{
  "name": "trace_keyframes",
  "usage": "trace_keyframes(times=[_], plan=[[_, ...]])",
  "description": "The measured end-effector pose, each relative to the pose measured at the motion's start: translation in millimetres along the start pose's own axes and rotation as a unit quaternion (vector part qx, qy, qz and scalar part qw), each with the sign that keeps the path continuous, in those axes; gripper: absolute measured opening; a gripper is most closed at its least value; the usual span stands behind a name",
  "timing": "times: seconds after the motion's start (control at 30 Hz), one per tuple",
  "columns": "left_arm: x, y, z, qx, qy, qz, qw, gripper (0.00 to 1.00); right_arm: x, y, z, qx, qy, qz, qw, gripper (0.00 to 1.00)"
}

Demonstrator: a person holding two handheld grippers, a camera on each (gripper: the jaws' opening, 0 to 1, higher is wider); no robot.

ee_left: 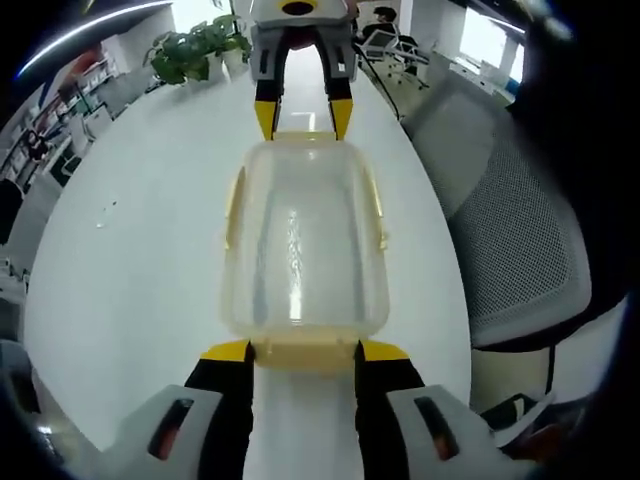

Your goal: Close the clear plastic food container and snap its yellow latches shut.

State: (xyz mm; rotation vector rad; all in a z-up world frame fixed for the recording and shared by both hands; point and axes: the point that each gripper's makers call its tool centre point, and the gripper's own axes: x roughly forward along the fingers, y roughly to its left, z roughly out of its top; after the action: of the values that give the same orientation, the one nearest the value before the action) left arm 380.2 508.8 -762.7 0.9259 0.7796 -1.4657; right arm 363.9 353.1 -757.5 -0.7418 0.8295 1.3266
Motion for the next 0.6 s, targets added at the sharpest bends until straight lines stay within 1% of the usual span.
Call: trace_keyframes(times=[0.6], plan=[[9,-1.7,19.4,-0.002,-0.007,-0.004,1.0,0.38,-12,1,-17.8,0.001,0.007,0.002,1.0,0.38]])
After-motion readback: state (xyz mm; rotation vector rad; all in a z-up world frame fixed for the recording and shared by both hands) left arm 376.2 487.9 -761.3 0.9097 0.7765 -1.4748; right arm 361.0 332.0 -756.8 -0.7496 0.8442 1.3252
